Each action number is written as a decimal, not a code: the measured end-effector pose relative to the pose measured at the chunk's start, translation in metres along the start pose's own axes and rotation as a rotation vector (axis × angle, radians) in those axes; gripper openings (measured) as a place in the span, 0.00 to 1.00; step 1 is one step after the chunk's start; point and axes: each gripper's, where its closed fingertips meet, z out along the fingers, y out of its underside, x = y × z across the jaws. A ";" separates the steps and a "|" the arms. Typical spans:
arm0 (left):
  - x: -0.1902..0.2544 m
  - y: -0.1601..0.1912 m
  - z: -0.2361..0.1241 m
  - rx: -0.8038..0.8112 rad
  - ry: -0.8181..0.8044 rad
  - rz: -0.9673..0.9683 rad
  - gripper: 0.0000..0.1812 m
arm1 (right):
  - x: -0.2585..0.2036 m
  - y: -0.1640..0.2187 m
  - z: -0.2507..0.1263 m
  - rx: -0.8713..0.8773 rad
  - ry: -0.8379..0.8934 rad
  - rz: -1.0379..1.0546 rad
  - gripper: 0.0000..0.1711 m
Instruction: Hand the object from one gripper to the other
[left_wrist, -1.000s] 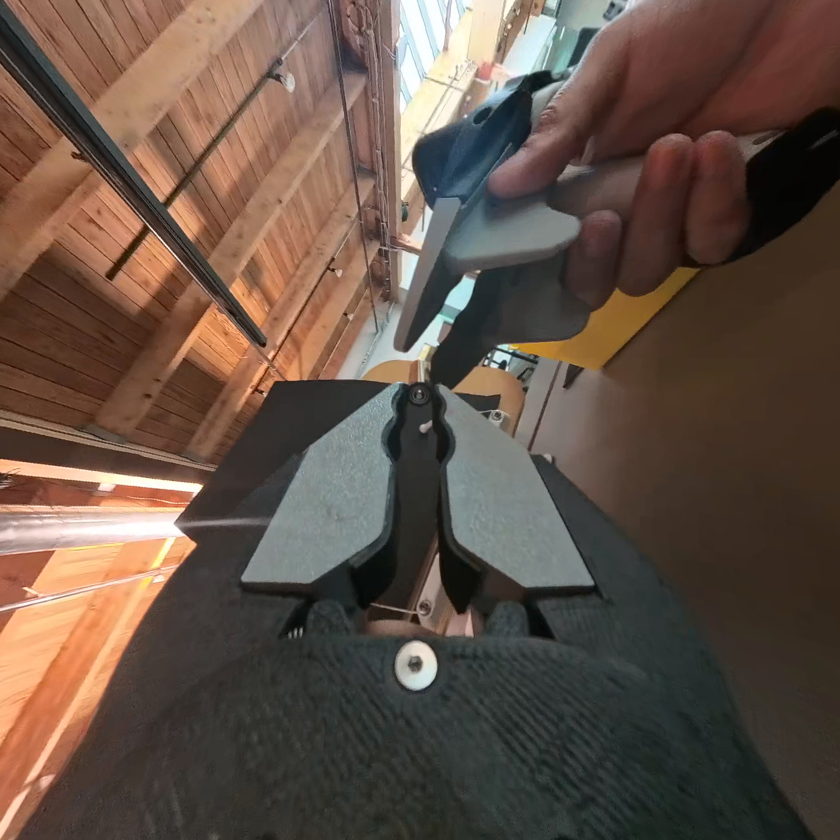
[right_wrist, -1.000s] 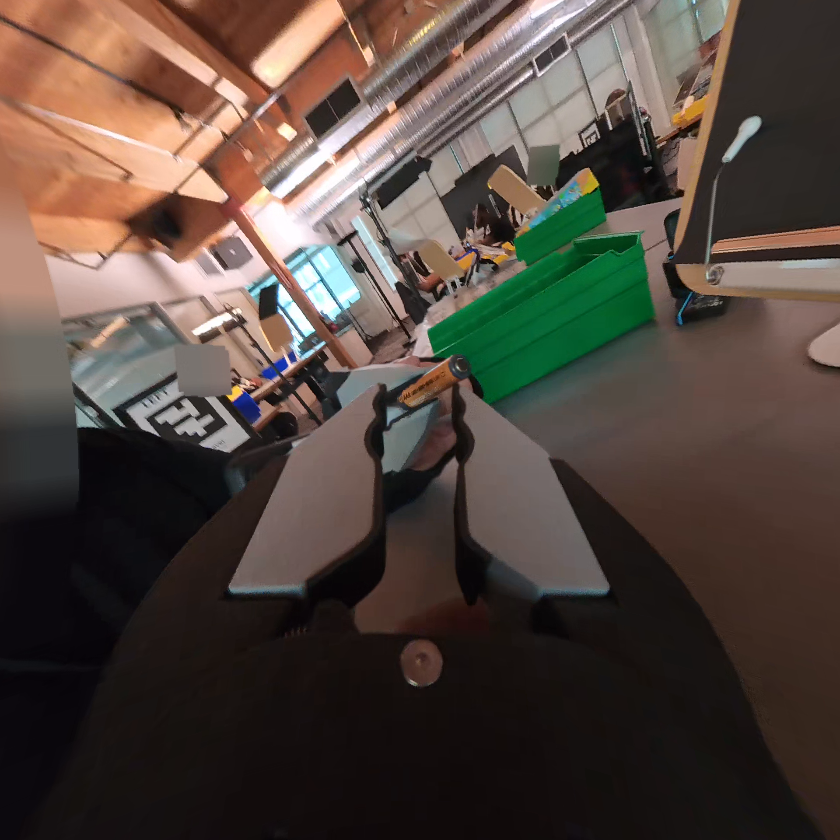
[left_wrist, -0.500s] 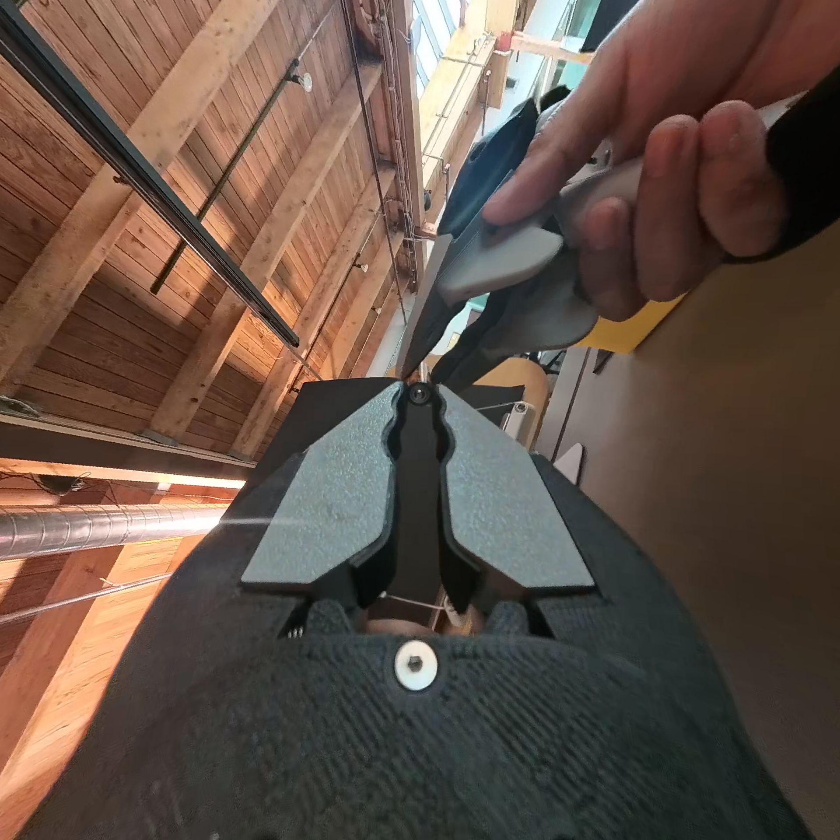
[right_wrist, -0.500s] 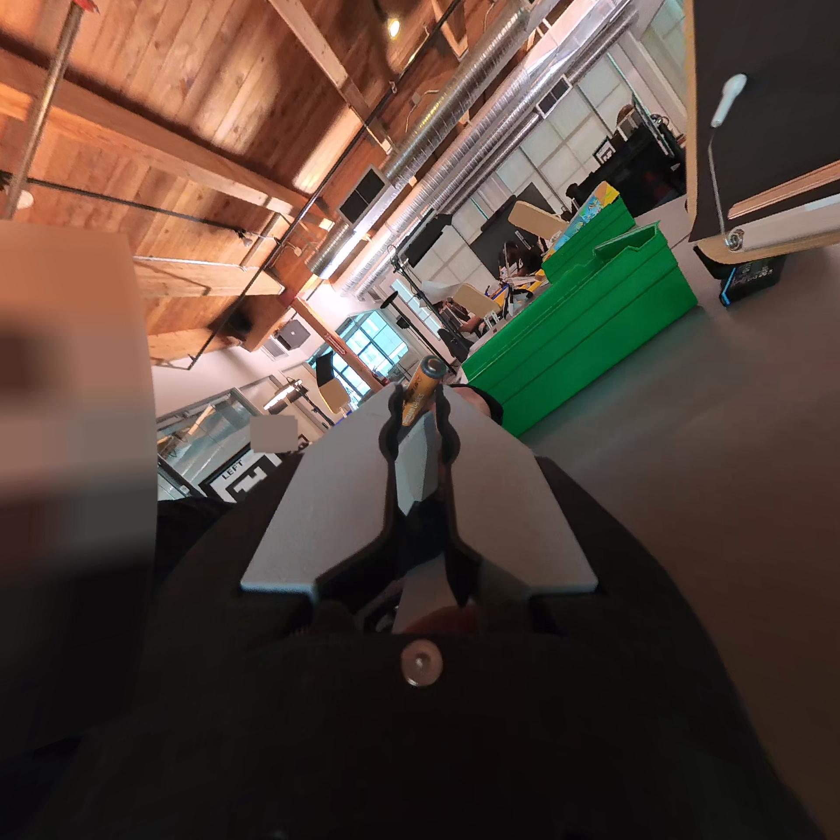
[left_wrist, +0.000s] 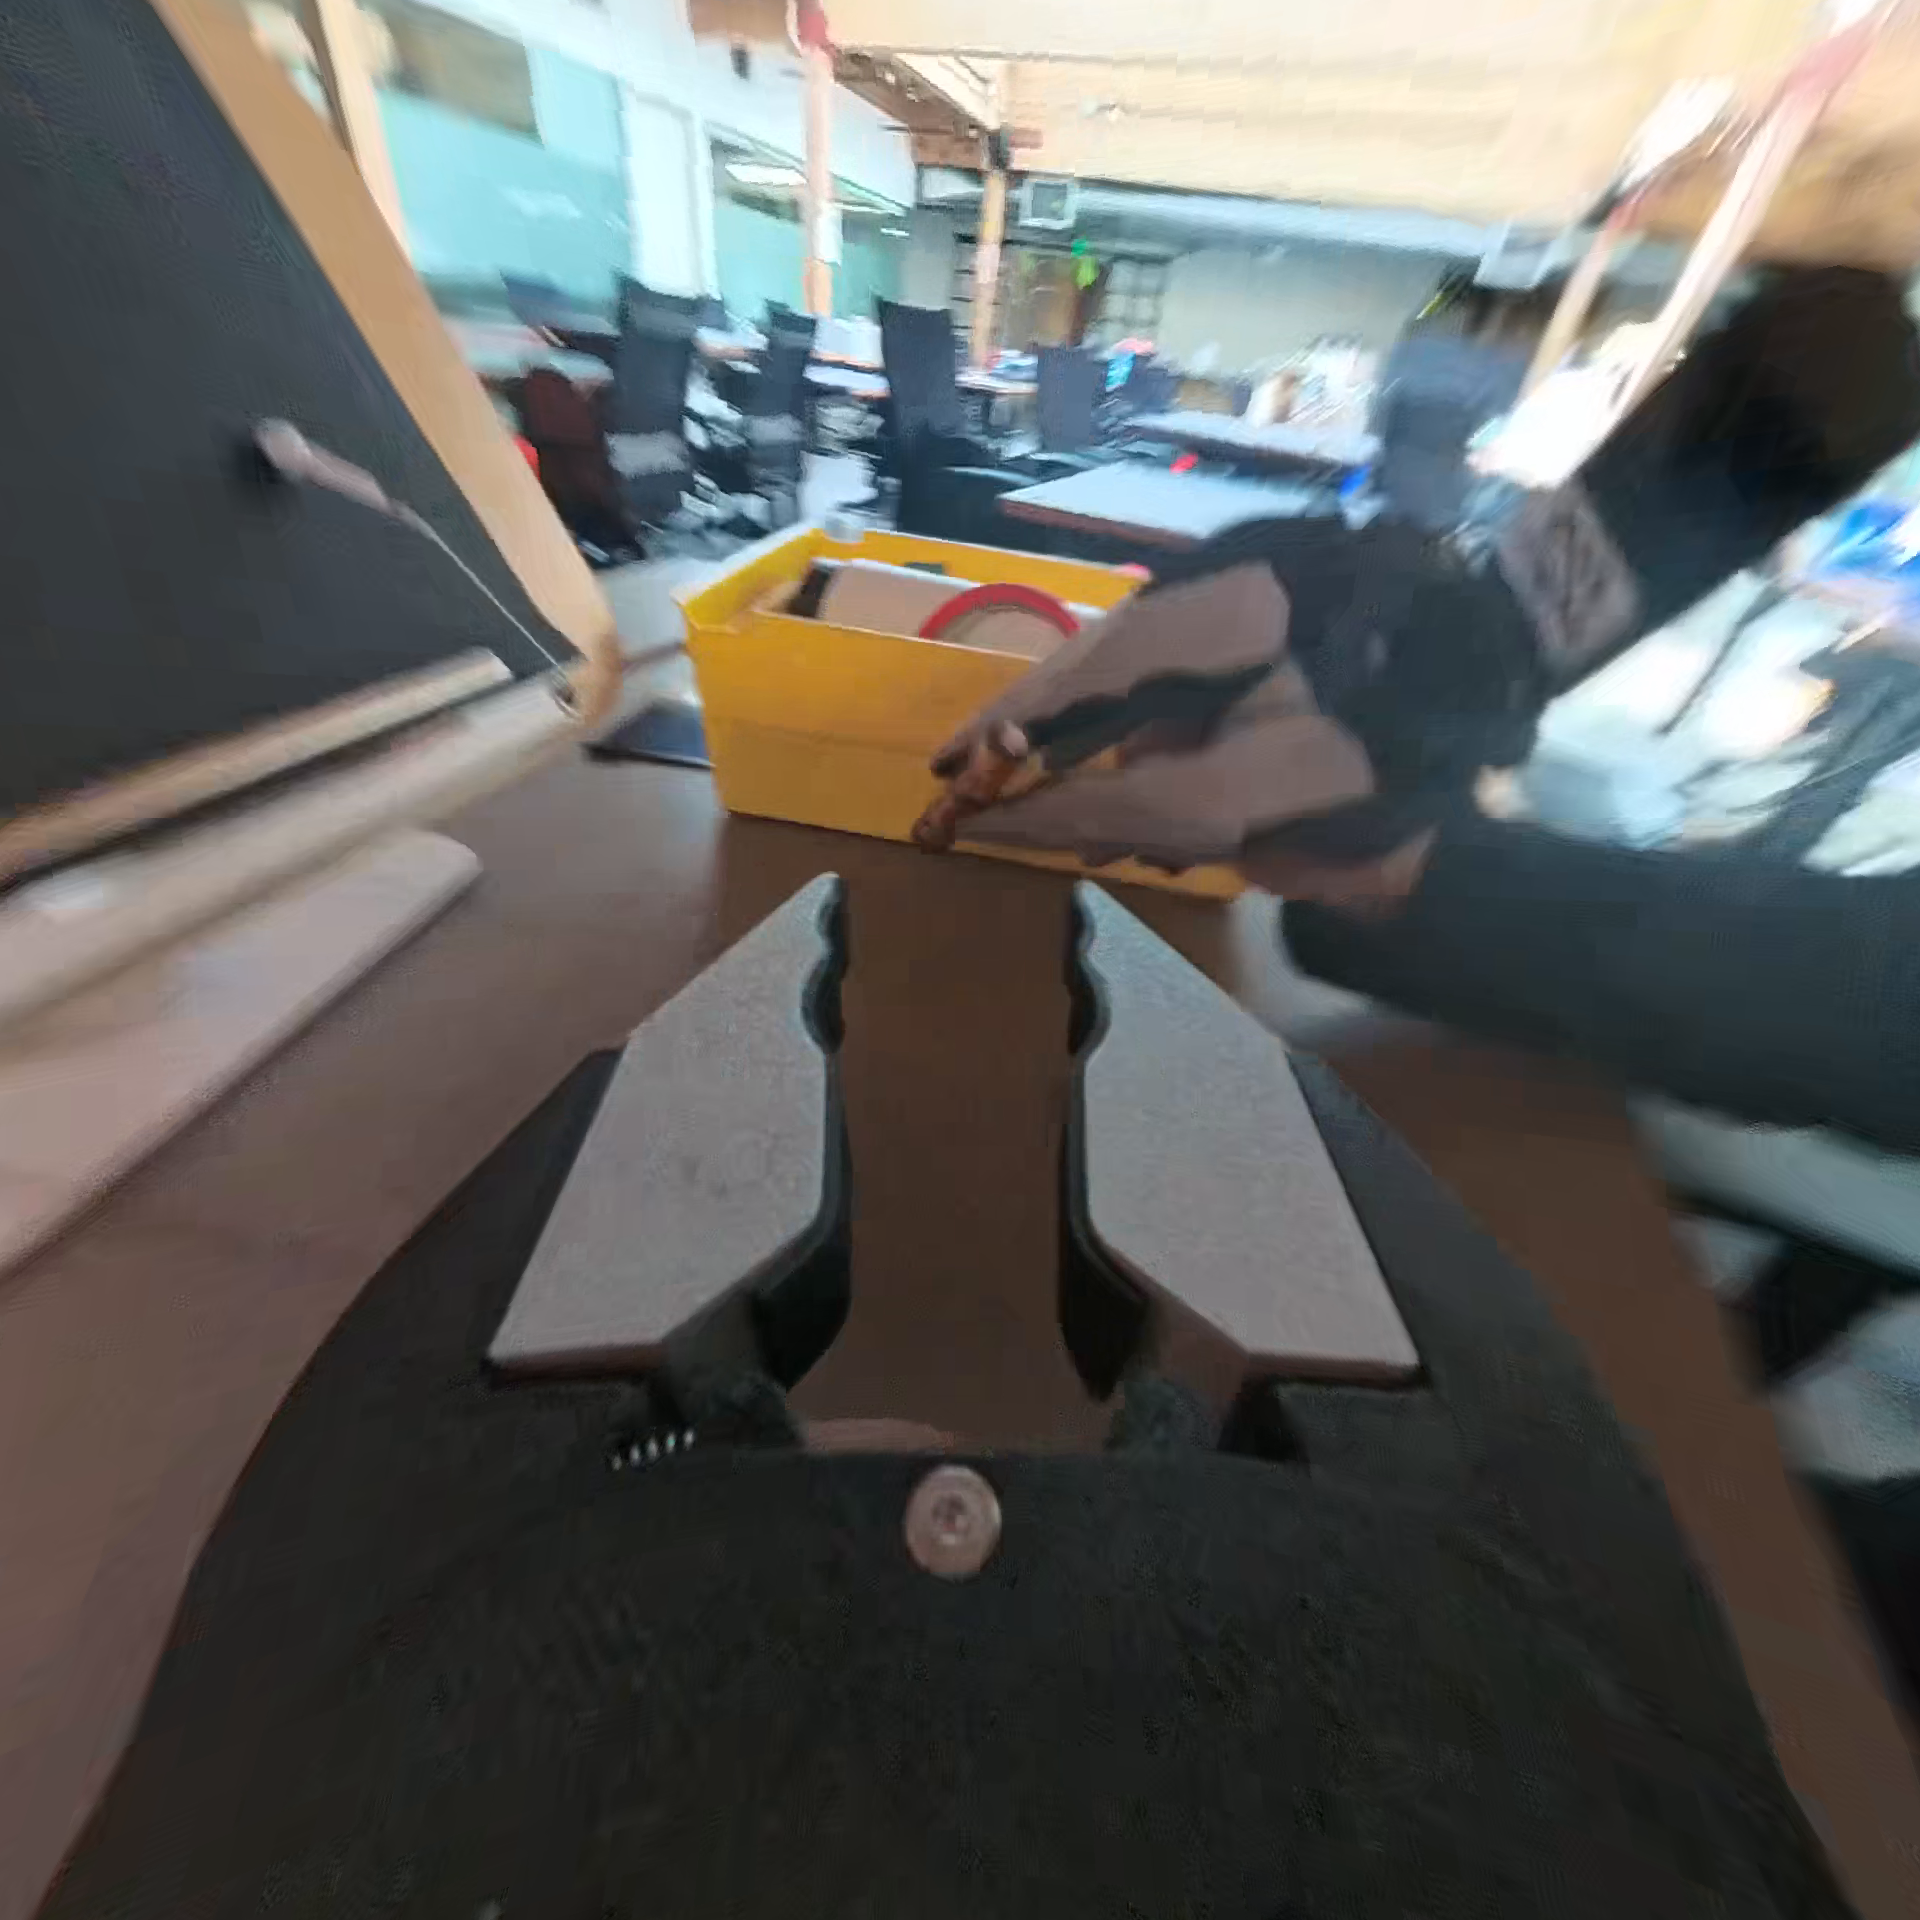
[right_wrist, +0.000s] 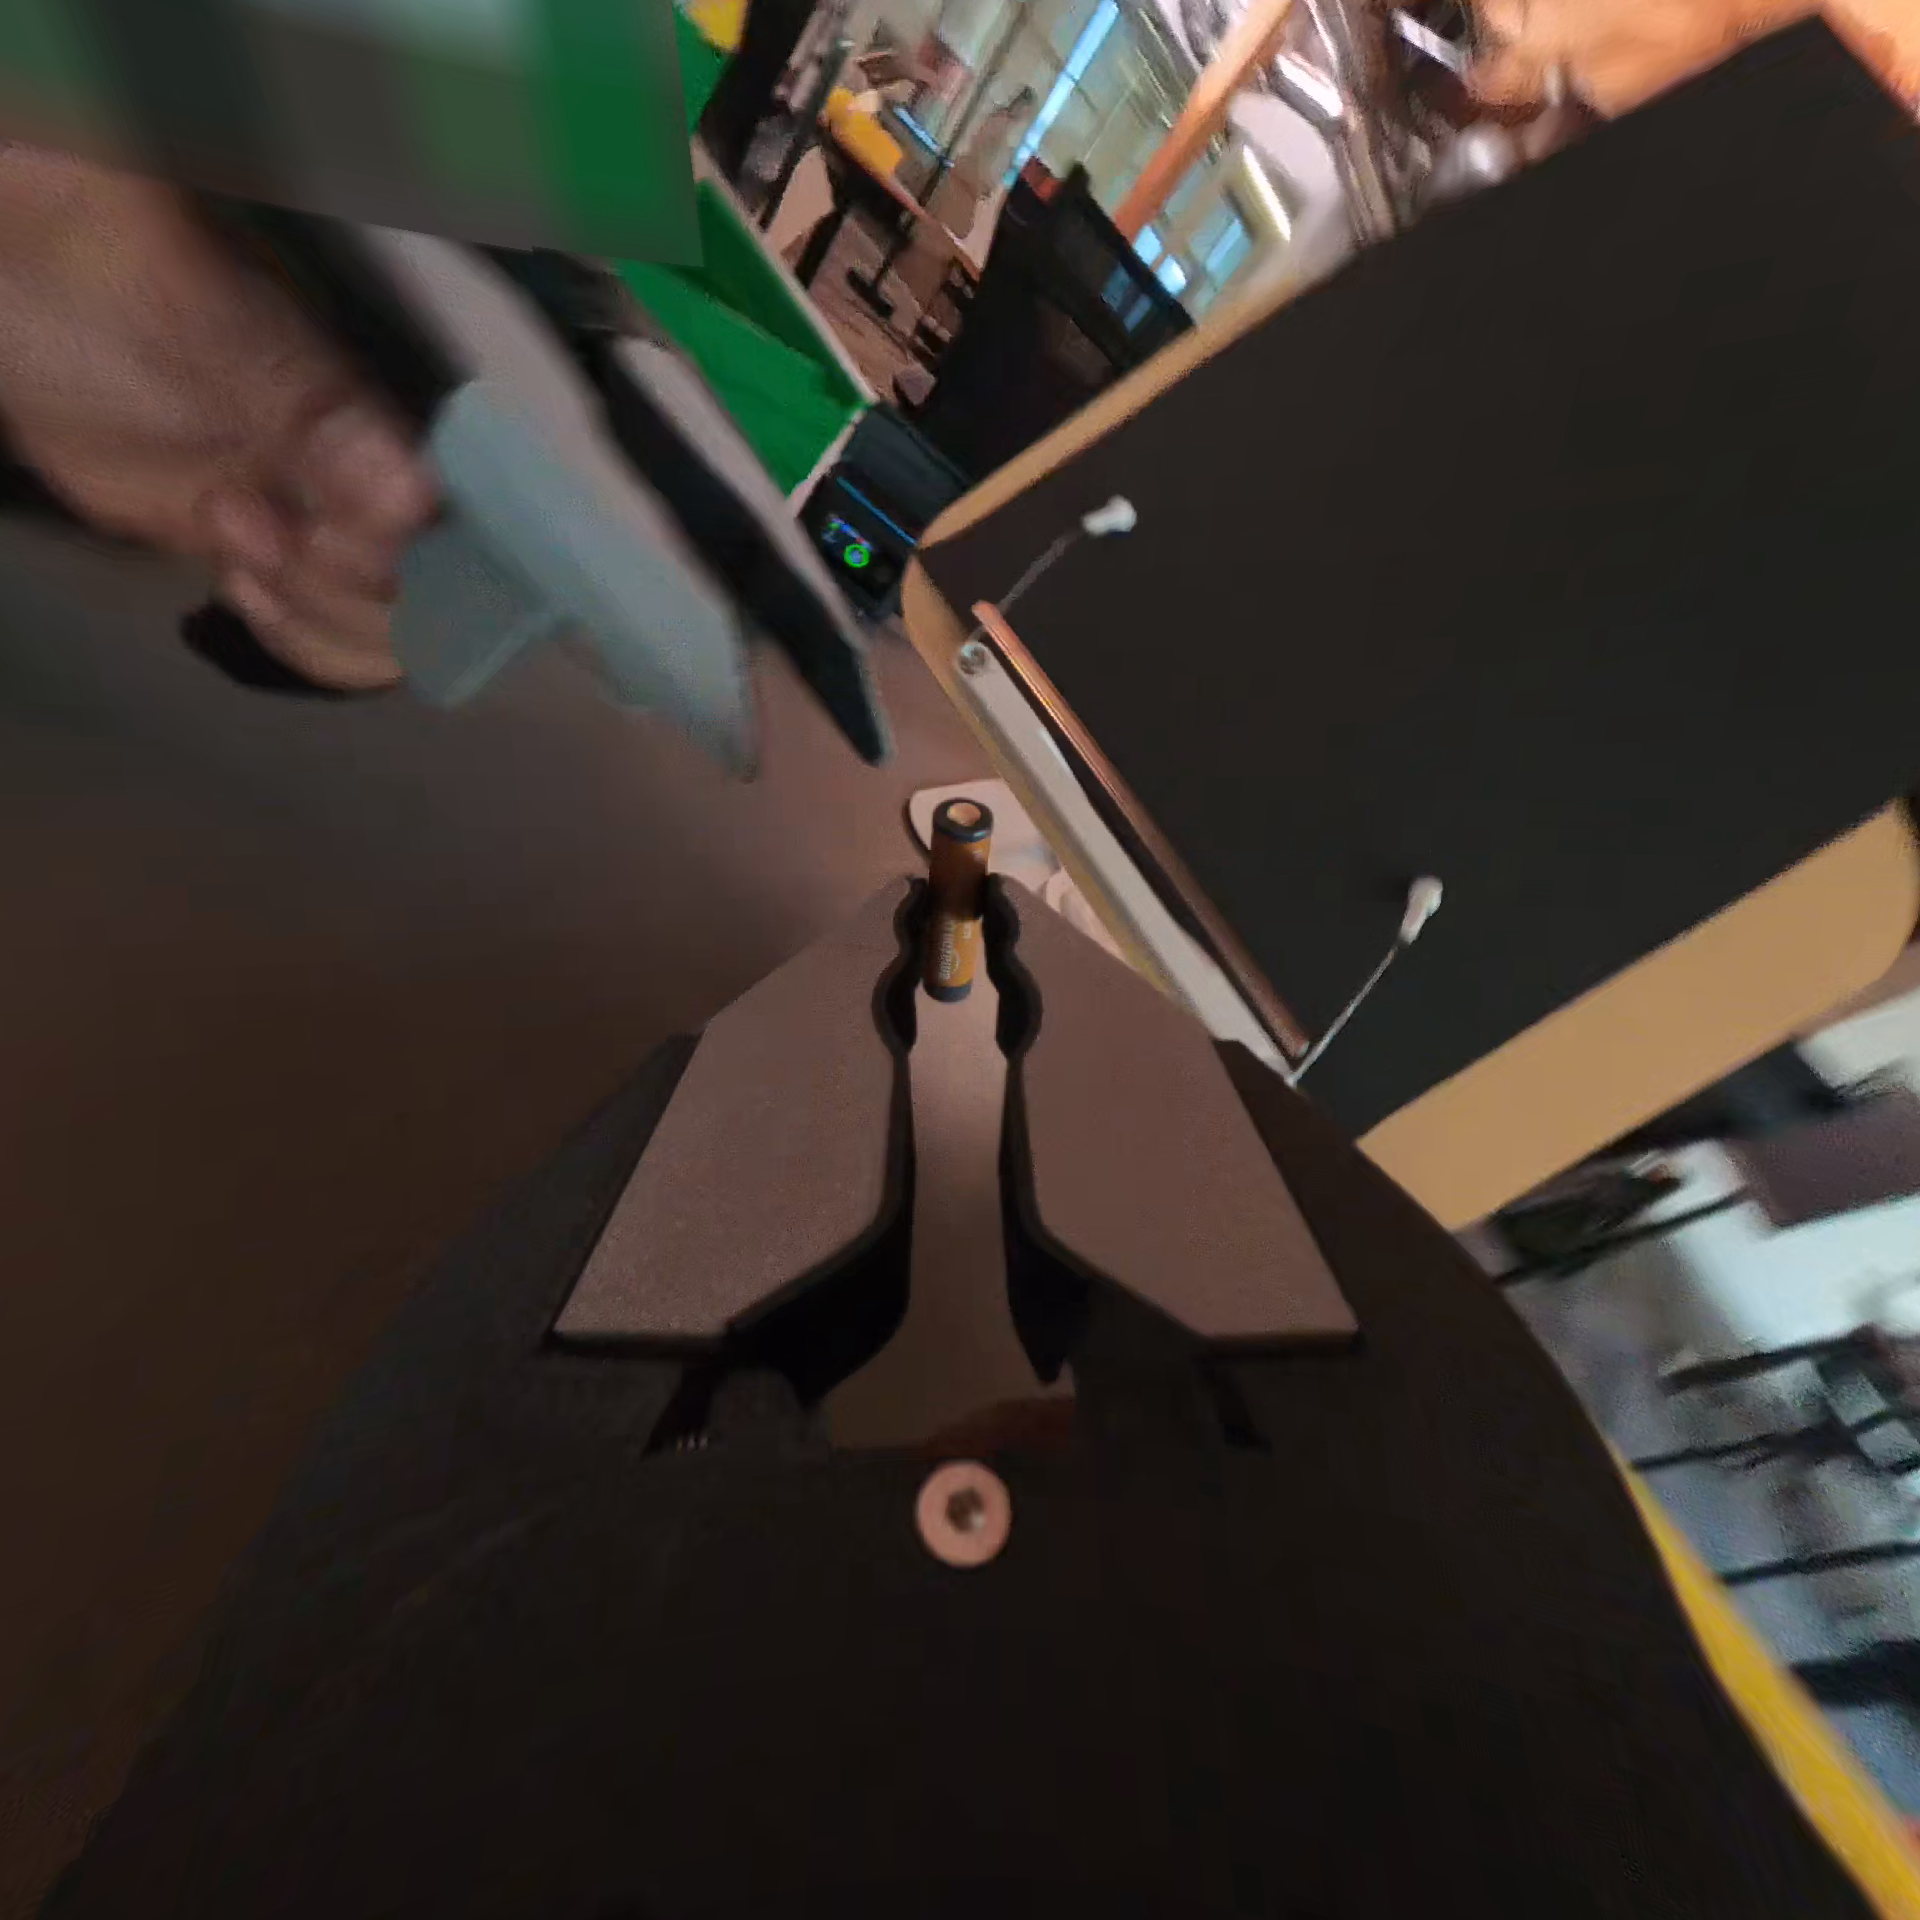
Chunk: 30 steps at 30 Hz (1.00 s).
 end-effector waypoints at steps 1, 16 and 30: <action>0.002 0.000 0.000 0.006 0.065 -0.128 0.27 | -0.010 -0.004 0.000 0.008 -0.003 -0.111 0.04; 0.032 0.005 -0.002 -0.012 0.414 -0.538 0.24 | -0.047 -0.030 -0.003 0.105 -0.012 -0.340 0.04; 0.017 -0.024 -0.023 0.094 0.025 0.331 0.24 | -0.038 -0.014 -0.004 0.067 -0.340 0.346 0.25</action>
